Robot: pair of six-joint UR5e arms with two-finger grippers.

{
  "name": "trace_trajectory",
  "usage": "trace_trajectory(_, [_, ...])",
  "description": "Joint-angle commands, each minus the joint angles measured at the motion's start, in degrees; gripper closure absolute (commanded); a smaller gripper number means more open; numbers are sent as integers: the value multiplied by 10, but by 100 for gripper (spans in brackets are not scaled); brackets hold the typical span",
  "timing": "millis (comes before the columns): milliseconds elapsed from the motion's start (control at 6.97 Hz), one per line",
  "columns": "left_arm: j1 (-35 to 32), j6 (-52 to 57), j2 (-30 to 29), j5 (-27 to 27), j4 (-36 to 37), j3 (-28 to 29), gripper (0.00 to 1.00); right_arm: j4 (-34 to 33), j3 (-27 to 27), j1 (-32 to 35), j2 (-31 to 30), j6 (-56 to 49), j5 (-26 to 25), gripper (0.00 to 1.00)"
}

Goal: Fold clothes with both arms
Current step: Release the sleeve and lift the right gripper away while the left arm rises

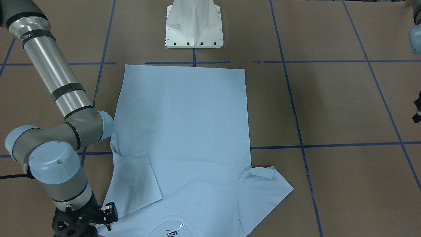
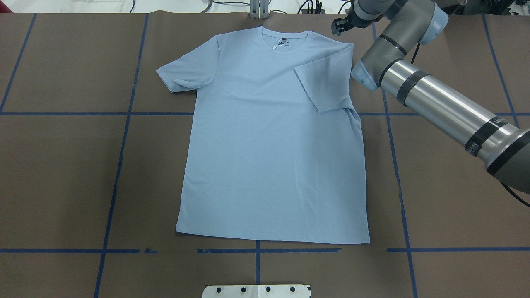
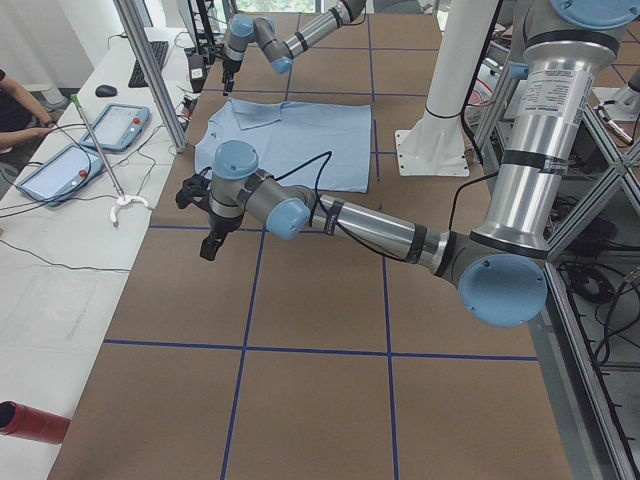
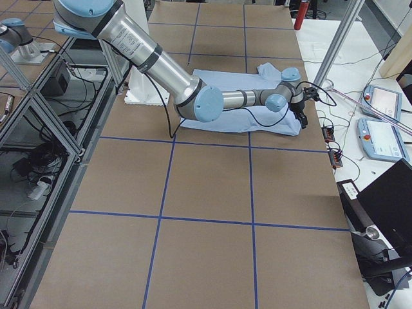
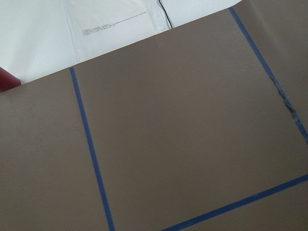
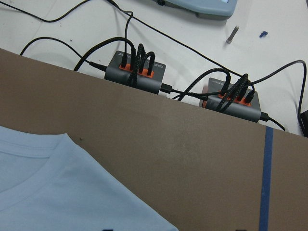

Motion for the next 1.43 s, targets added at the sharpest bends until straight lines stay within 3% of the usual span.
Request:
trace_trajectory(0, [109,-182,-63,49,-19,6,0,-183,210,40,-78,-20,114,0])
trace_trajectory(287, [212,-358,-153,160,-20,69,0,-290,371,52,-155,-20,159,0])
trace_trajectory(430, [232,-395,-194,194,-42,129,0,-348,420,58,-162,-20,176,0])
trace_trajectory(574, [239,-418,-226,203,-126,221,1,-391,460,58,-165,-20,176,0])
trace_trajectory(717, [242,-447,-265,208,-196,316,6,-392,479,50,-176,-18,170,0])
trace_trajectory(1004, [267,-449,-276,266,-219,361,12,-387,477,33,-177,-12,168,0])
trace_trajectory(1147, [279,-449,-277,281,-221,366,13,-387,478,33,-177,-12,168,0])
trace_trajectory(1290, [282,-450,-299,283,-242,409,14,-387,478,33,-177,-12,168,0])
